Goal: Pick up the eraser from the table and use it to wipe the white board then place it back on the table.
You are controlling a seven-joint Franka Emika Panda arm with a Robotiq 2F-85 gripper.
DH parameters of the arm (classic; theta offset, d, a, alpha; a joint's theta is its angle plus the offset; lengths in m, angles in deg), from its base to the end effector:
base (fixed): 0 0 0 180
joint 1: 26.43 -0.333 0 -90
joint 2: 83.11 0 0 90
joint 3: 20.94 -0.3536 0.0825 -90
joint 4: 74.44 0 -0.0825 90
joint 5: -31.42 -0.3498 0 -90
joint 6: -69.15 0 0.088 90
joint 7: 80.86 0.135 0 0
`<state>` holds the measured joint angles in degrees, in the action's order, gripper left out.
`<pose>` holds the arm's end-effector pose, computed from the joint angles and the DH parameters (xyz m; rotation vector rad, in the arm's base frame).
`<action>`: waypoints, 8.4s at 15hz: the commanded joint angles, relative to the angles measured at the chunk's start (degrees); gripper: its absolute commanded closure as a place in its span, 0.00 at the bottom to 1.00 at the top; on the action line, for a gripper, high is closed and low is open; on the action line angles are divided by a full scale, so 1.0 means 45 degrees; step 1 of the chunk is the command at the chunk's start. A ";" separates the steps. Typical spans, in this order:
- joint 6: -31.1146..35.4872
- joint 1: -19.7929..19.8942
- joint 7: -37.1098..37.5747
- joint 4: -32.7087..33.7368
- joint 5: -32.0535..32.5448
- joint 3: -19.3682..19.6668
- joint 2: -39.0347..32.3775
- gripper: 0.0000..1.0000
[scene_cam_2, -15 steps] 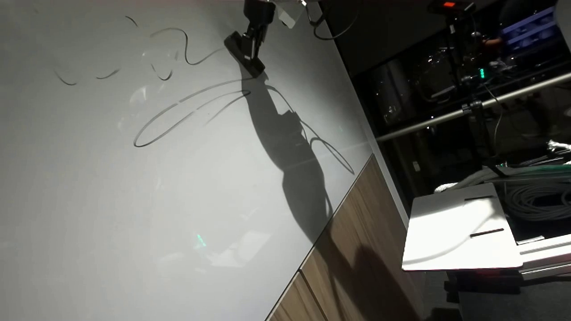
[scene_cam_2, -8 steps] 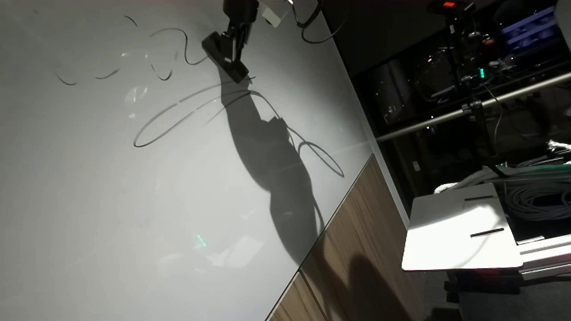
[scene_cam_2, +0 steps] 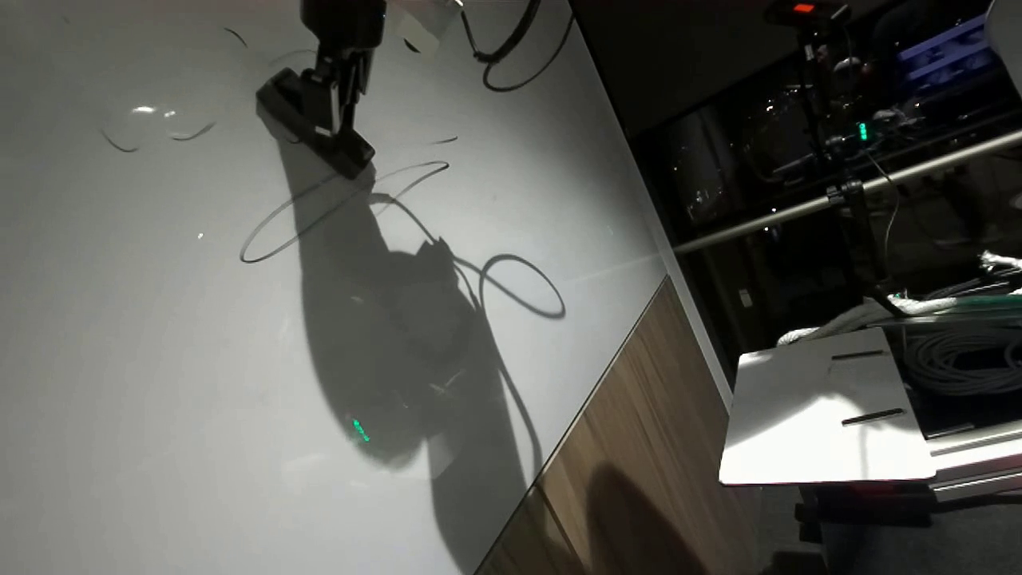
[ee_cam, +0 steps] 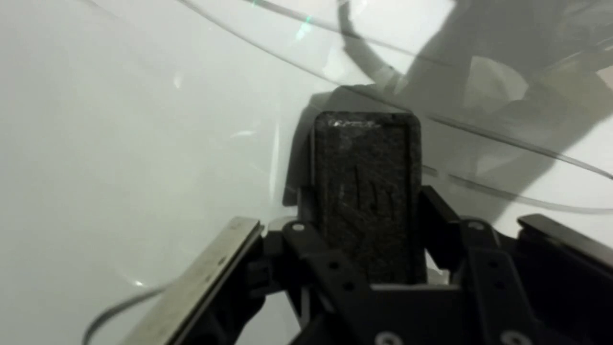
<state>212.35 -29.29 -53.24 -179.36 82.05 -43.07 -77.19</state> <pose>0.5097 0.2426 0.6841 2.3454 0.5853 1.3089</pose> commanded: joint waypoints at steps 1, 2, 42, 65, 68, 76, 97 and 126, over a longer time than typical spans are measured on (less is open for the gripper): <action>-0.0821 -0.1308 -0.0023 0.2974 0.1383 -0.0094 -0.2311 0.71; -0.1175 -0.1715 -0.0087 0.3442 0.1555 -0.0049 -0.2611 0.71; -0.1532 -0.0394 -0.2332 0.1474 -0.0184 0.4421 0.1267 0.71; -0.2060 -0.0595 -0.1069 0.2901 0.0446 0.1644 -0.1375 0.71; -0.2373 -0.1057 -0.0893 0.3092 0.0431 0.1462 -0.1727 0.71; -0.2259 -0.1639 -0.0239 0.2654 0.0553 0.1743 -0.2631 0.71; 0.2513 0.1867 -0.0806 -0.2783 0.1083 0.5330 0.0996 0.71; 0.0342 -0.2006 -0.1863 -0.0129 0.0076 0.1861 -0.2201 0.71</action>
<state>214.69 -37.19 -61.07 -188.15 80.25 -33.04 -80.30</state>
